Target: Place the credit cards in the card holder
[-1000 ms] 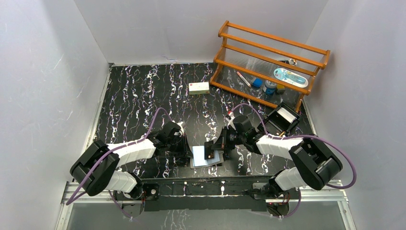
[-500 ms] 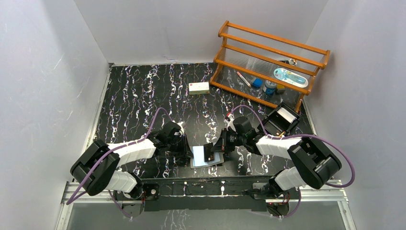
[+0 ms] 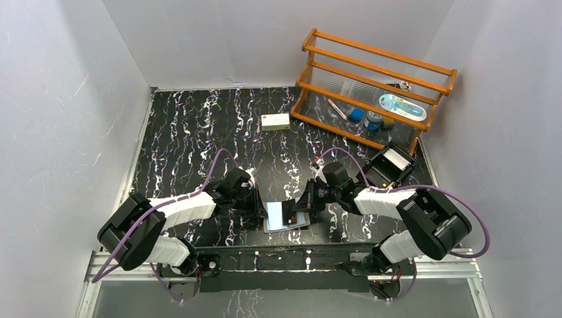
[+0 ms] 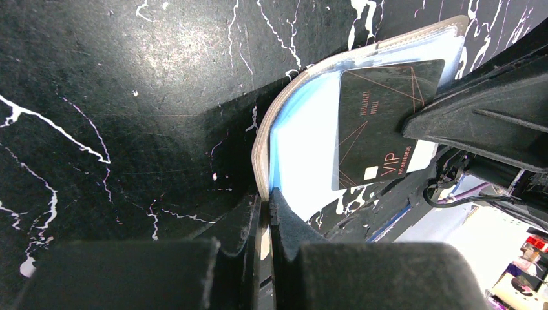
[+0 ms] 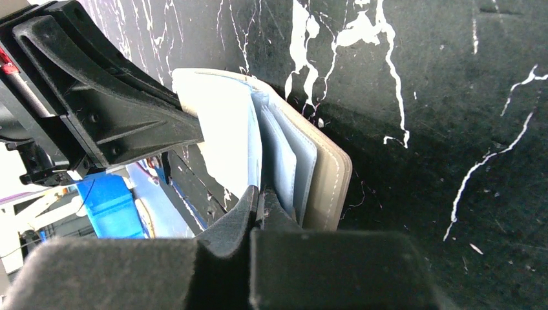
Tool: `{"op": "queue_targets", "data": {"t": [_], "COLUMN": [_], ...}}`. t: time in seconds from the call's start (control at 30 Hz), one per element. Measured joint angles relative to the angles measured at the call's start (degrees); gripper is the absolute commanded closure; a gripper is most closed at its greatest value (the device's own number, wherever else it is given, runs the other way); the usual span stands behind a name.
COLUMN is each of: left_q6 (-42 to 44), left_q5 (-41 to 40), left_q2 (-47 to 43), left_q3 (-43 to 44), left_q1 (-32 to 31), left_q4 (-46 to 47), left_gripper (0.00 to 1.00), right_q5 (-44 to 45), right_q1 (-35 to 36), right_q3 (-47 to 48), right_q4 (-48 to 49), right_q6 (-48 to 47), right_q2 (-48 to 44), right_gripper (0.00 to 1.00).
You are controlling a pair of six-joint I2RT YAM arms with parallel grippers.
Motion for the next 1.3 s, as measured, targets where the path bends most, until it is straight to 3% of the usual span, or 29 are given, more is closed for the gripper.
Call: {"op": "queue_targets", "data": {"t": [0.67, 0.9, 1.1, 1.3], "left_q6": [0.0, 0.0, -0.3, -0.5], "left_q5": [0.0, 0.0, 0.5, 0.5], "left_q2": [0.0, 0.0, 1.0, 1.0], "left_q3": [0.1, 0.1, 0.7, 0.7], "left_q1": [0.0, 0.0, 0.1, 0.1], "left_q4": [-0.1, -0.1, 0.2, 0.3], "left_gripper": [1.0, 1.0, 1.0, 1.0], "right_q5": [-1.4, -2.2, 1.1, 5.8], "right_q1": [0.0, 0.8, 2.6, 2.9], "right_q3": [0.2, 2.7, 8.2, 10.9], "right_q4": [0.7, 0.0, -7.7, -16.4], "right_q6": [2.6, 2.1, -1.9, -4.9], "right_q2": [3.3, 5.8, 7.7, 4.7], "right_gripper": [0.99, 0.84, 0.68, 0.59]}}
